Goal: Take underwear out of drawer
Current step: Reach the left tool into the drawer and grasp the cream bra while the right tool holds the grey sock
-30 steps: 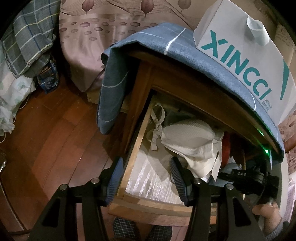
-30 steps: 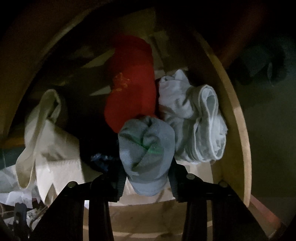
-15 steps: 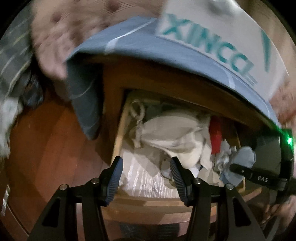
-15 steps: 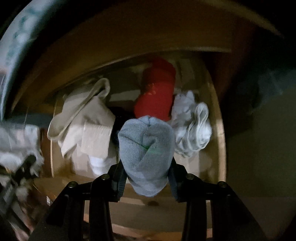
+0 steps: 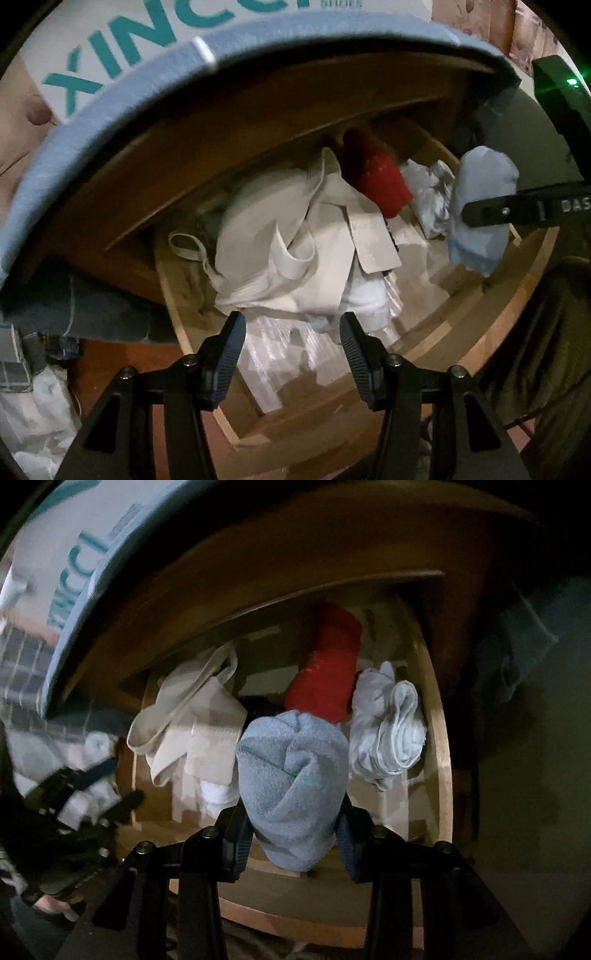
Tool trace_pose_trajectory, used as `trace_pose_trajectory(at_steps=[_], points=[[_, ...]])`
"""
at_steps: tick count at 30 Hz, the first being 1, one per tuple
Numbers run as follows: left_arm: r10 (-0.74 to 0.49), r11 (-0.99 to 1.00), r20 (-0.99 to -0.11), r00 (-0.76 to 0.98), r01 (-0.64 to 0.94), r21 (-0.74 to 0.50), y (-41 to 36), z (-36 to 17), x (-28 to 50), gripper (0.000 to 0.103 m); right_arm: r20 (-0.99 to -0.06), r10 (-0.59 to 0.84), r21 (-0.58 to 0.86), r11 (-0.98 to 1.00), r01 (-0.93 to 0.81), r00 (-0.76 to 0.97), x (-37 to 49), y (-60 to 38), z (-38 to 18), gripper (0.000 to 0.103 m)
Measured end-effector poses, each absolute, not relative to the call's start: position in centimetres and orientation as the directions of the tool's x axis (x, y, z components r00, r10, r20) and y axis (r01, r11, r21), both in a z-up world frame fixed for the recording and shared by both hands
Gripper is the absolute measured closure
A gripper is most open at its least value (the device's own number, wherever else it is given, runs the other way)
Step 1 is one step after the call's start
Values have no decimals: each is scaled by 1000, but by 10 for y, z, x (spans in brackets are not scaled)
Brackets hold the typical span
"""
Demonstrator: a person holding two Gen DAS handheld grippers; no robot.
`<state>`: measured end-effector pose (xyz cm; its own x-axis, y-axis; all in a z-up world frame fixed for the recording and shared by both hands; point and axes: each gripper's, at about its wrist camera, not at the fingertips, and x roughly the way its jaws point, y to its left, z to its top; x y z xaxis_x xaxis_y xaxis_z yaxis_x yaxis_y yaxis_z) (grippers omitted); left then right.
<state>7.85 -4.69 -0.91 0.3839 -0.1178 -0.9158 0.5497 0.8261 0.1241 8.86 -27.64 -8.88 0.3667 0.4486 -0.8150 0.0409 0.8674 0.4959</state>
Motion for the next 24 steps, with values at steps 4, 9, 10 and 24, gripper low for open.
trace_pose_trajectory(at_steps=[4, 9, 10, 24], points=[[-98, 798, -923, 371, 584, 150, -56, -18, 88, 48, -805, 463, 514, 856, 47, 372, 87, -279, -89, 66], [-64, 749, -934, 353, 635, 189, -72, -32, 91, 48, -805, 470, 518, 854, 43, 361, 86, -279, -89, 66], [-60, 746, -936, 348, 638, 189, -75, -34, 92, 48, -805, 473, 520, 853, 41, 358, 87, -279, -90, 66], [-119, 758, -955, 272, 646, 89, -68, -31, 86, 48, -785, 509, 559, 828, 50, 353, 91, -280, -94, 66]])
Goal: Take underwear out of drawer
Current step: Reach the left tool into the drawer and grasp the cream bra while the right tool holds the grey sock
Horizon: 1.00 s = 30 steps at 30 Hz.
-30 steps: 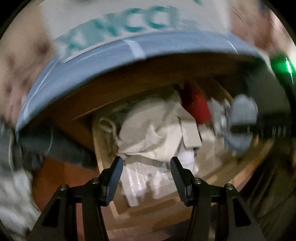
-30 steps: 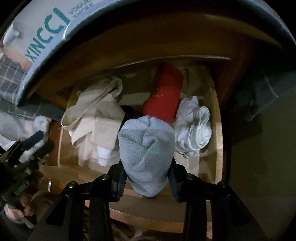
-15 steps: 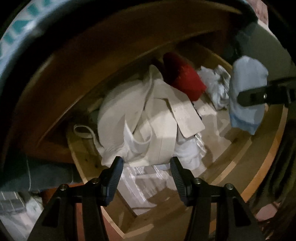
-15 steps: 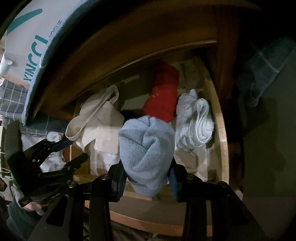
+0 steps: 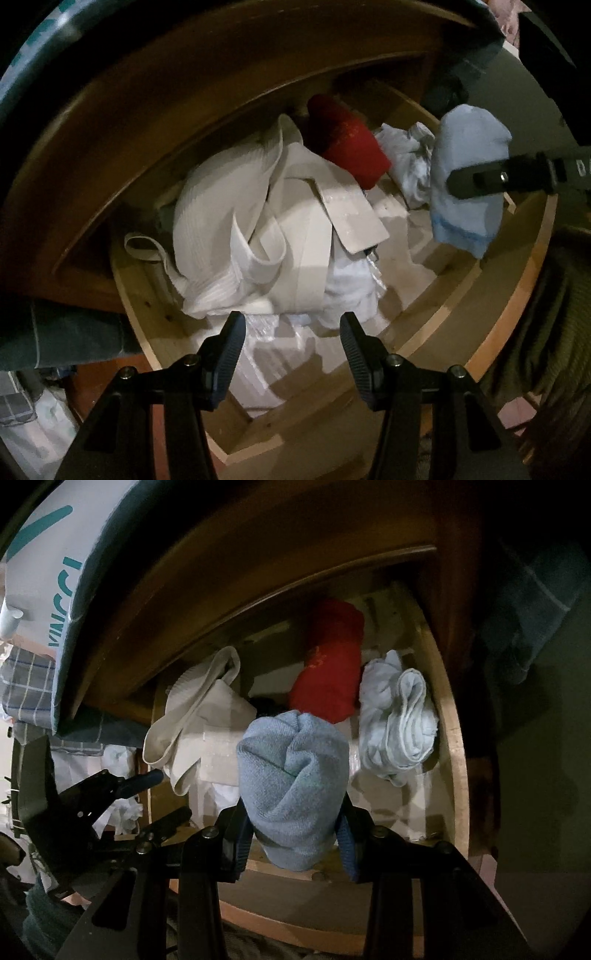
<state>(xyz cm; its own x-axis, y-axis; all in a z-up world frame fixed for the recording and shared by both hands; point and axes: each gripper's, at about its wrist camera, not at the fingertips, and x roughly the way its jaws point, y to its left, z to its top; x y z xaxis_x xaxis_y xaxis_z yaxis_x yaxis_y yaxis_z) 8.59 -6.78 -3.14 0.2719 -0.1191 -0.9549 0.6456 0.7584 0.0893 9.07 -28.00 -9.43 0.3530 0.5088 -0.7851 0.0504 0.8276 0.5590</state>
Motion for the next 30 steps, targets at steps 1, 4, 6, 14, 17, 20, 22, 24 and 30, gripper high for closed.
trace_pose_trajectory(at_steps=[1, 4, 6, 14, 17, 20, 22, 24, 30], points=[[-108, 758, -954, 280, 644, 103, -70, -32, 88, 48, -782, 514, 563, 825, 46, 352, 91, -280, -94, 66], [-89, 741, -953, 290, 659, 131, -79, -34, 91, 48, -779, 518, 568, 821, 48, 354, 90, -281, -95, 66], [-74, 727, -953, 292, 670, 149, -85, -36, 95, 48, -776, 522, 573, 818, 52, 353, 90, -281, -96, 66], [-64, 717, -948, 312, 675, 174, -91, -35, 107, 48, -767, 542, 590, 806, 47, 343, 91, -280, -97, 66], [-52, 721, -941, 335, 664, 197, -89, -31, 106, 48, -764, 546, 595, 802, 48, 343, 92, -280, -98, 66], [-32, 717, -924, 382, 653, 245, -90, -28, 102, 48, -763, 549, 596, 801, 45, 341, 92, -280, -98, 66], [-32, 721, -915, 403, 643, 258, -89, -25, 101, 48, -761, 553, 600, 799, 43, 340, 92, -279, -98, 66], [-14, 715, -898, 440, 632, 299, -91, -26, 101, 47, -760, 553, 601, 798, 44, 341, 92, -280, -99, 66], [39, 668, -892, 450, 653, 358, -100, -38, 111, 47, -755, 562, 608, 793, 40, 337, 93, -279, -100, 66]])
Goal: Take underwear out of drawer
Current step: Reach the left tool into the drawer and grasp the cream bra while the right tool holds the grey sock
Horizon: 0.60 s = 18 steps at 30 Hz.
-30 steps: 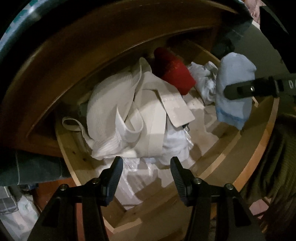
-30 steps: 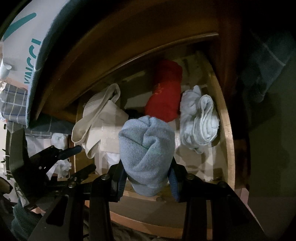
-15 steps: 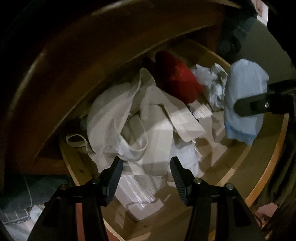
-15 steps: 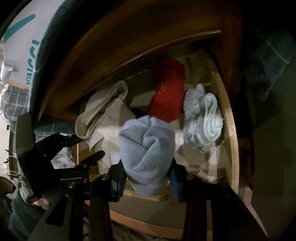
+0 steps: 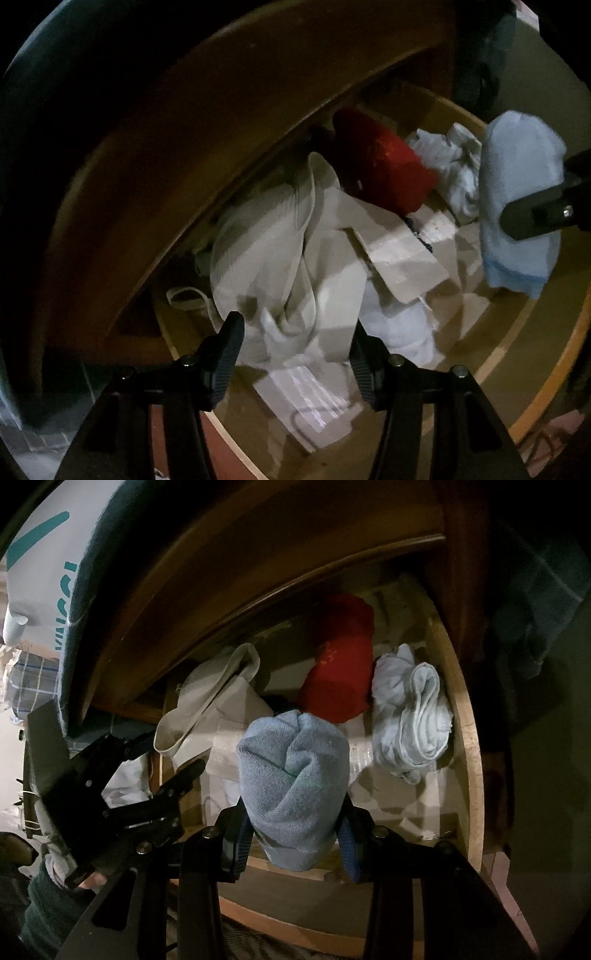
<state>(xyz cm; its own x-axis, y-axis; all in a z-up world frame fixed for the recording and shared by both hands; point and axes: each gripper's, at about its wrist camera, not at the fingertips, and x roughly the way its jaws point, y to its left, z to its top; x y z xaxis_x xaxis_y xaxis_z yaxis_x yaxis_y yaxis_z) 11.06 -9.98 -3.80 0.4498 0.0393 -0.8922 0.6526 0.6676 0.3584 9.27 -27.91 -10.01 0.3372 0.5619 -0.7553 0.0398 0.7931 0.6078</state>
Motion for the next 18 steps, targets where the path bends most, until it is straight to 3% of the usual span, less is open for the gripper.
trace_pose_trajectory(at_steps=[9, 12, 13, 18], points=[[28, 599, -883, 469, 699, 390, -105, -51, 120, 51, -750, 573, 617, 786, 38, 330, 94, -278, -102, 66], [23, 604, -892, 452, 704, 373, -103, -52, 121, 77, -750, 574, 618, 785, 37, 329, 95, -277, -102, 66], [12, 611, -900, 437, 709, 352, -102, -51, 121, 91, -751, 573, 616, 787, 37, 329, 95, -277, -102, 66], [-4, 621, -896, 444, 704, 346, -97, -50, 114, 95, -752, 569, 613, 789, 38, 332, 95, -276, -101, 66]])
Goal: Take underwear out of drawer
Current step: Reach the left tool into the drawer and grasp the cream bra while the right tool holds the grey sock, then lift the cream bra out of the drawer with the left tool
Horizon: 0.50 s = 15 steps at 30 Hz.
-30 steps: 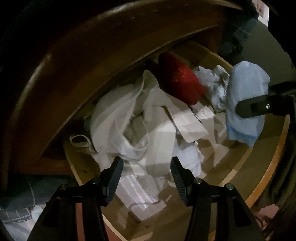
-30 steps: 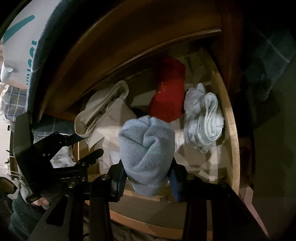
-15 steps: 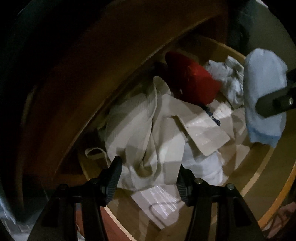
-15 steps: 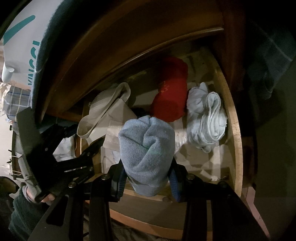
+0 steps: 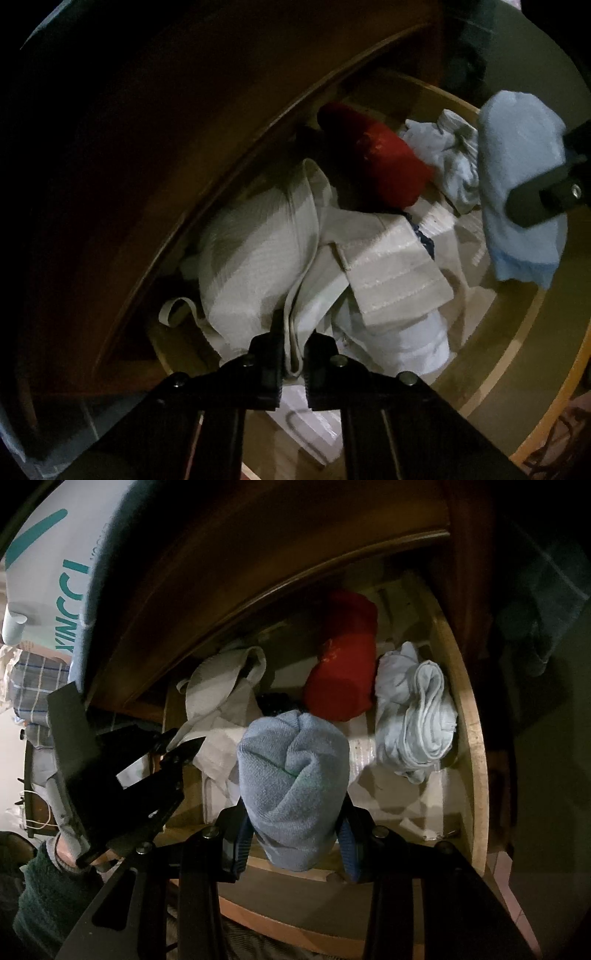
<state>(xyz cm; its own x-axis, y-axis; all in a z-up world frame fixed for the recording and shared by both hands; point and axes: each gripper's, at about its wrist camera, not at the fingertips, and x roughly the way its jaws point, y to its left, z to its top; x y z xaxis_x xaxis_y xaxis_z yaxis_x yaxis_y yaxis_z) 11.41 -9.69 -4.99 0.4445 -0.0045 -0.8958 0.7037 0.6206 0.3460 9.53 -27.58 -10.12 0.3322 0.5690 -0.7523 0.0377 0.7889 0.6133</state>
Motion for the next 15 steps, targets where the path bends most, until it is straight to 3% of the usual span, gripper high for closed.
trace_pose_trajectory(at_steps=[15], points=[[-67, 760, -884, 462, 598, 254, -61, 0, 92, 98, -753, 562, 610, 791, 43, 342, 92, -282, -100, 66]])
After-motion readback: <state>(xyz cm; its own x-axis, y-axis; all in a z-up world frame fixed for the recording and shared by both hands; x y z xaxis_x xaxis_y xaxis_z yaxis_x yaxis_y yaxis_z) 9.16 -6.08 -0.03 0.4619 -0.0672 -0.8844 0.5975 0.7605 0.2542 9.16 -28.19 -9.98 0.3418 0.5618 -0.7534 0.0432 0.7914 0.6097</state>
